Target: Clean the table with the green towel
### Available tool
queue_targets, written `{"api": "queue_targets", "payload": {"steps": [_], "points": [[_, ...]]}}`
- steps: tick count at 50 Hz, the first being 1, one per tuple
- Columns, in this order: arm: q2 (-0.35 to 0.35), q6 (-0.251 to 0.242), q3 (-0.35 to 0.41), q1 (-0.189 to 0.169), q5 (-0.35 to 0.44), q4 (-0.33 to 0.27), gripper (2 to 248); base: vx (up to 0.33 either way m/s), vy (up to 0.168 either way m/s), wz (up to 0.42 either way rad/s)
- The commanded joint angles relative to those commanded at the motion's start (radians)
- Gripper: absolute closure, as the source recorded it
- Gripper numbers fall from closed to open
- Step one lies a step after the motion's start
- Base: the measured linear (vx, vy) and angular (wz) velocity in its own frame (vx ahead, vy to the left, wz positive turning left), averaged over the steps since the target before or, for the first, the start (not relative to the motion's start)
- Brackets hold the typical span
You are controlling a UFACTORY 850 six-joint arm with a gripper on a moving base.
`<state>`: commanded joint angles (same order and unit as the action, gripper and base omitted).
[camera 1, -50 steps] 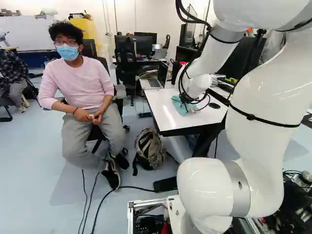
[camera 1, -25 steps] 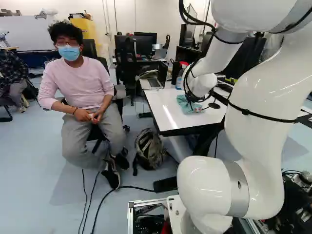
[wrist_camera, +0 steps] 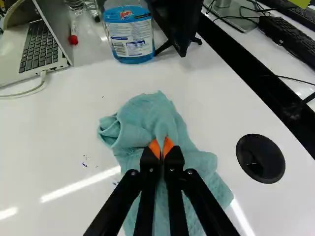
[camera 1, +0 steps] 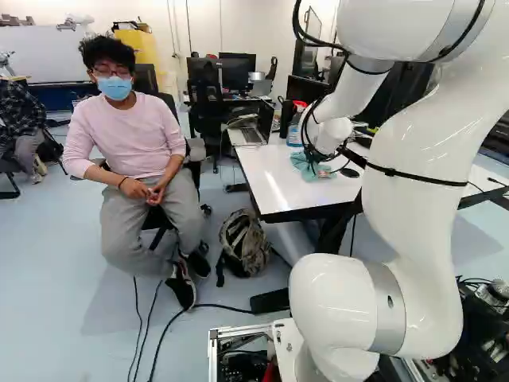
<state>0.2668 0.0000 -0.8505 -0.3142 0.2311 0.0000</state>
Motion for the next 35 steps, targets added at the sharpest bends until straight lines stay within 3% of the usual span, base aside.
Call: {"api": "queue_targets", "payload": {"steps": [18, 35], "points": [[-0.045, 0.000, 0.011, 0.000, -0.012, 0.000, 222, 0.000, 0.000, 0.000], [-0.099, 0.000, 0.027, -0.001, -0.089, 0.000, 222, 0.000, 0.000, 0.000]]}}
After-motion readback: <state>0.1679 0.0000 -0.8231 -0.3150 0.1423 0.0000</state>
